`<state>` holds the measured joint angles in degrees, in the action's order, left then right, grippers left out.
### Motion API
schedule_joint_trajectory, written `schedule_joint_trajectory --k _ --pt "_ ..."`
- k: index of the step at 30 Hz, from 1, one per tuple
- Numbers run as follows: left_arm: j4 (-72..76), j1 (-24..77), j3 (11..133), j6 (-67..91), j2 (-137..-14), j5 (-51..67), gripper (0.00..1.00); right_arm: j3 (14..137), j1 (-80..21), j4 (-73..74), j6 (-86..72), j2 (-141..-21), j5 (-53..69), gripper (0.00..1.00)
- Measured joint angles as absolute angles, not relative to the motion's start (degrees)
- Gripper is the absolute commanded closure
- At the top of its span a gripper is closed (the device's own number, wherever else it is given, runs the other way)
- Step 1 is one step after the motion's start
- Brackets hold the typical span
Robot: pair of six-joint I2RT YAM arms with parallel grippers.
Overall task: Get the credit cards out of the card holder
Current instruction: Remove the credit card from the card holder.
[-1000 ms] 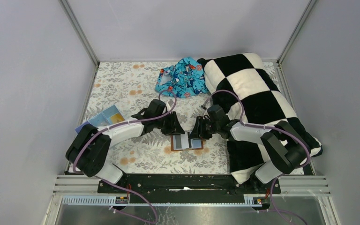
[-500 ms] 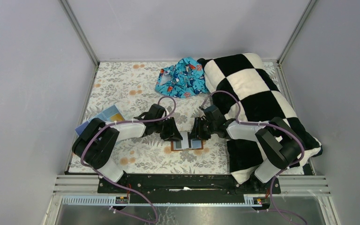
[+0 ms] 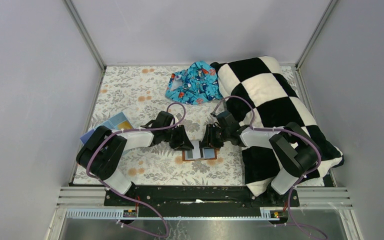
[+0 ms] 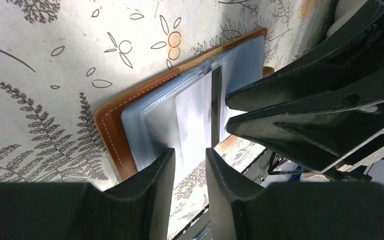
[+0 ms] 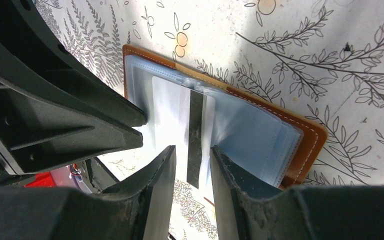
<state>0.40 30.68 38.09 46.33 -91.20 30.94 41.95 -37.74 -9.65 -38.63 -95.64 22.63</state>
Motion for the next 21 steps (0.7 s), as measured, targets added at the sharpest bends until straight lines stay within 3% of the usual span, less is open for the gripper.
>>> schedule_joint_trajectory --k 21 --pt "1.23 30.57 37.71 46.3 -91.24 31.4 0.66 42.37 -37.52 -10.85 -38.65 -96.92 25.23 0.61"
